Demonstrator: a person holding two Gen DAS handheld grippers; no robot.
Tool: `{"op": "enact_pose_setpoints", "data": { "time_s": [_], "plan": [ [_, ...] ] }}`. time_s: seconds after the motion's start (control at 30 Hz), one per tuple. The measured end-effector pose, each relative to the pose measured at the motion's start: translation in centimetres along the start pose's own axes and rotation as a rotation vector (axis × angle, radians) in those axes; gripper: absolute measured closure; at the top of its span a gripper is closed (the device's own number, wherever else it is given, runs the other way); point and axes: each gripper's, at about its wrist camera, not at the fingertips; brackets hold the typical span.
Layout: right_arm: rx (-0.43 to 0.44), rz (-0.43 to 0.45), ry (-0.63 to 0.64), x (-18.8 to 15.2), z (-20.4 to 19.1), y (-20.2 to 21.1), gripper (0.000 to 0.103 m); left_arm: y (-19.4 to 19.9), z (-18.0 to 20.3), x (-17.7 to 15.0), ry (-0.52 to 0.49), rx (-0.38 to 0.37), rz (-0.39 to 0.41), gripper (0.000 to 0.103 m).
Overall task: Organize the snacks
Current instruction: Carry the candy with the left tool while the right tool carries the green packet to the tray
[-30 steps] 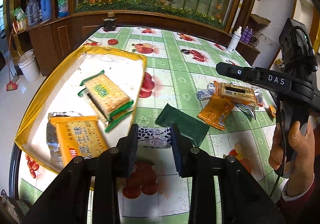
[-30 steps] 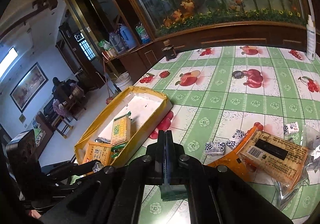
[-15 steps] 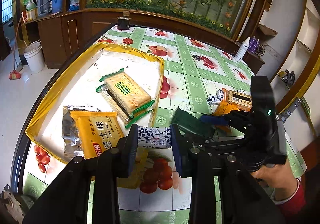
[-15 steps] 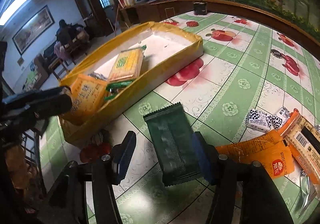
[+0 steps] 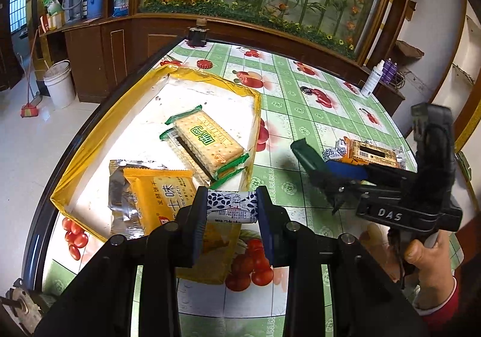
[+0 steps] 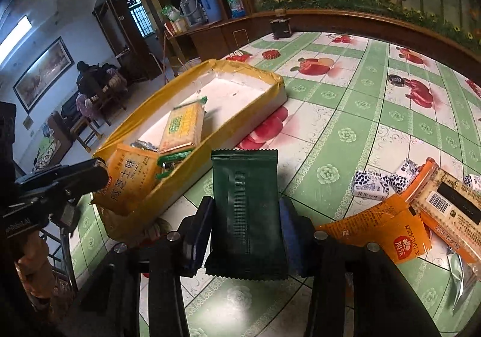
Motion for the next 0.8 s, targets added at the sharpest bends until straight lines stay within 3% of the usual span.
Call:
{"op": "enact_pose_setpoints", "data": {
  "time_s": [0.23,0.8],
  "plan": [
    [0.015,0.039,0.043,1.4,-2.5,0.6,0.058,0.8,-0.8,0.1,0.003,0.070,0.034,0.074],
    [0.054,0.051,0.066,4.0,-5.0,-1.1,0.058,0.3,-4.5,0.8,0.066,0.143,0.036,0.074]
  ]
}}
Point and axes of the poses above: each gripper's, at about its wrist camera, not at the fingertips, and y roughly against the way its jaws point, z to its right, x to its top, and after that the axes turned 10 degrees about -z, right-handed
